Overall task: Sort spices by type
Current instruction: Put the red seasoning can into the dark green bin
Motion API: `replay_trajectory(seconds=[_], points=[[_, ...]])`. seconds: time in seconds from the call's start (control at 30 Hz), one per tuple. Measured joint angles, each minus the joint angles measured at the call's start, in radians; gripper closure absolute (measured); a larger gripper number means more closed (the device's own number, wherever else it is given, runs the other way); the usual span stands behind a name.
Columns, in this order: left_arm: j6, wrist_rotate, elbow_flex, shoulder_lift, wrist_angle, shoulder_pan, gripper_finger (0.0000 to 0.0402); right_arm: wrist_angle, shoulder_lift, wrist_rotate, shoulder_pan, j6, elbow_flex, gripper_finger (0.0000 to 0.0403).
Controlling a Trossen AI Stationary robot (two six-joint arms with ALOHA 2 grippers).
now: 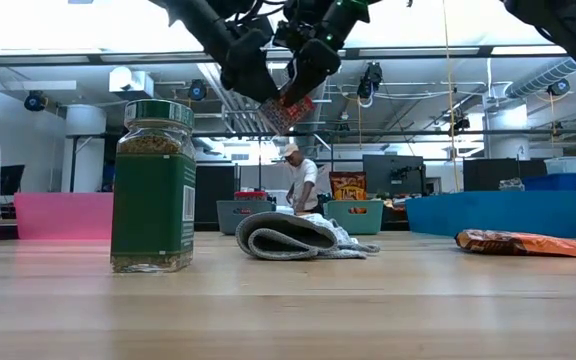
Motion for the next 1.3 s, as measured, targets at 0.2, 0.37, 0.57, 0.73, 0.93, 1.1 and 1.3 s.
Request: replay_trajectory(seconds=[0.2, 0.37, 0.57, 0.73, 0.93, 1.1, 1.3], points=[[0.029, 0.012, 0.005, 0.009, -0.003, 0.006, 0.0183, 0.005, -0.001, -0.031, 0.000, 0.025, 0.000, 0.0204], [0.039, 0.019, -0.010, 0.006, -0.010, 0.010, 0.0246, 0.003, -0.001, -0.043, 0.000, 0.048, -0.001, 0.0204], [0.037, 0.021, -0.014, 0.006, 0.002, 0.013, 0.0246, 0.007, -0.001, -0.042, 0.001, 0.071, -0.001, 0.0204], [0.036, 0.042, -0.032, -0.007, 0.023, 0.036, 0.0247, 0.011, -0.001, -0.036, 0.001, 0.116, 0.000, 0.0204], [-0.059, 0.151, -0.188, -0.119, 0.199, 0.111, 0.0247, 0.036, -0.008, -0.028, -0.009, 0.254, 0.030, 0.0071], [-0.087, 0.149, -0.298, -0.232, 0.267, 0.139, 0.0252, 0.022, -0.008, -0.035, -0.025, 0.304, 0.076, 0.0028], [-0.150, 0.151, -0.442, -0.347, 0.461, 0.166, 0.0252, 0.071, -0.009, -0.143, -0.082, 0.338, 0.106, 0.0031]])
